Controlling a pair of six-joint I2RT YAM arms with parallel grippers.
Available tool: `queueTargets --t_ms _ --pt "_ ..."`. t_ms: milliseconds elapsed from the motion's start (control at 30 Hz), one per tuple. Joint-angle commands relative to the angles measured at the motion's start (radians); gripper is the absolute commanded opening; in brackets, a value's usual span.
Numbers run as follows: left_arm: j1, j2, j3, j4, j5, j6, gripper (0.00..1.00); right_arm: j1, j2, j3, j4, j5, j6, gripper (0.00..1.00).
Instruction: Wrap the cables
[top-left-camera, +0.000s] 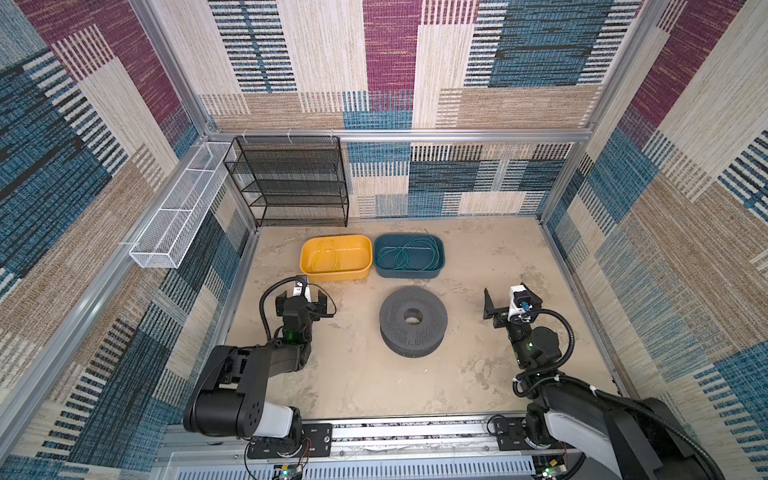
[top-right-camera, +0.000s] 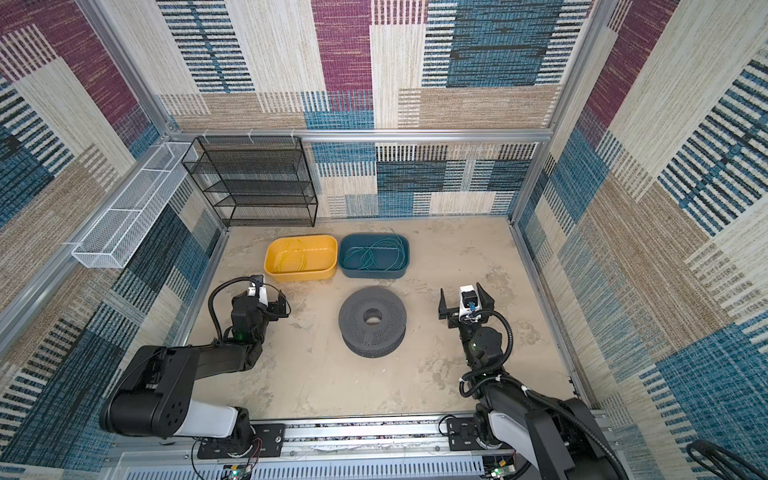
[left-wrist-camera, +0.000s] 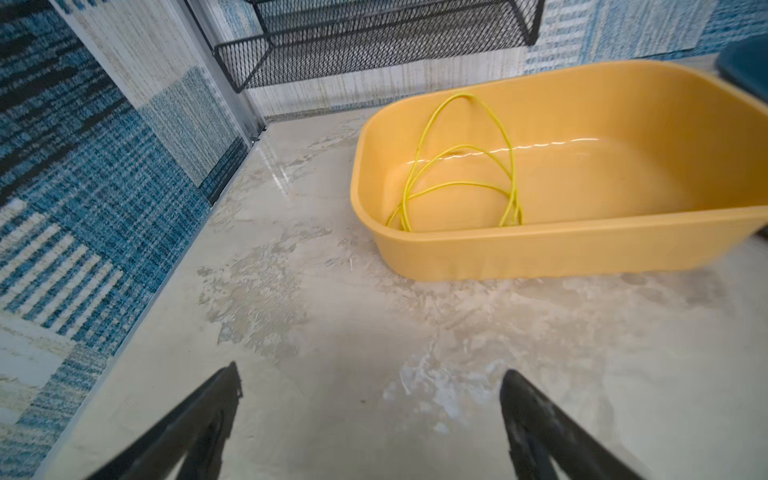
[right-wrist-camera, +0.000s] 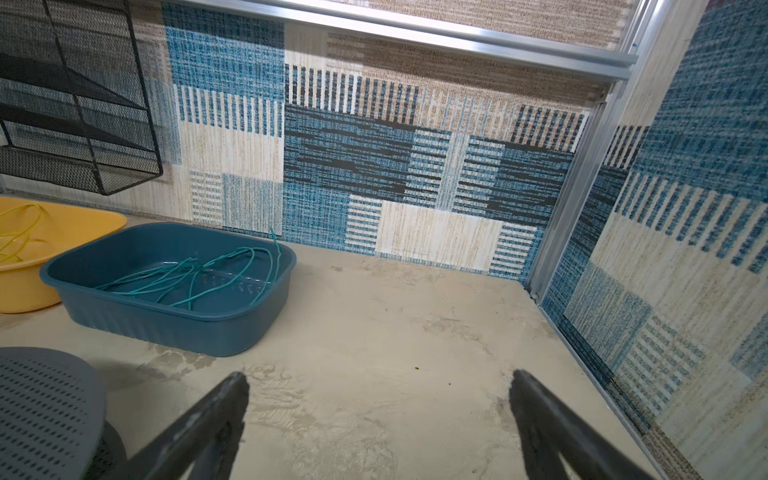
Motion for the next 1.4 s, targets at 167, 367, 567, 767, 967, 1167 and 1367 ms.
queueTargets --t_ms 167,367,567,767,967,1167,1367 --pt "0.023 0.032 0.033 0.071 0.065 -0.039 0.99 -0.024 0.297 -0.003 0.378 -0.029 -0.042 0.99" --pt "0.046 0.037 0.075 -0.01 0.111 -0.048 0.99 -0.023 0.351 -0.012 0.449 0.008 -0.032 0.99" --pt "0.048 0.037 0.075 -0.01 0.114 -0.05 0.99 -0.131 0.408 -0.009 0.48 -0.036 0.088 0.99" --pt "0.049 0.036 0.074 -0.008 0.116 -0.05 0.99 -0.262 0.421 0.186 0.116 -0.217 0.185 0.99" --pt "0.049 0.037 0.075 -0.012 0.116 -0.05 0.99 -0.263 0.433 0.187 0.134 -0.217 0.186 0.99" --pt "0.052 0.037 0.08 -0.019 0.124 -0.051 0.99 -0.262 0.426 0.183 0.131 -0.218 0.182 0.99" --pt "0.052 0.037 0.078 -0.017 0.123 -0.052 0.99 -0.262 0.423 0.177 0.14 -0.218 0.182 0.99"
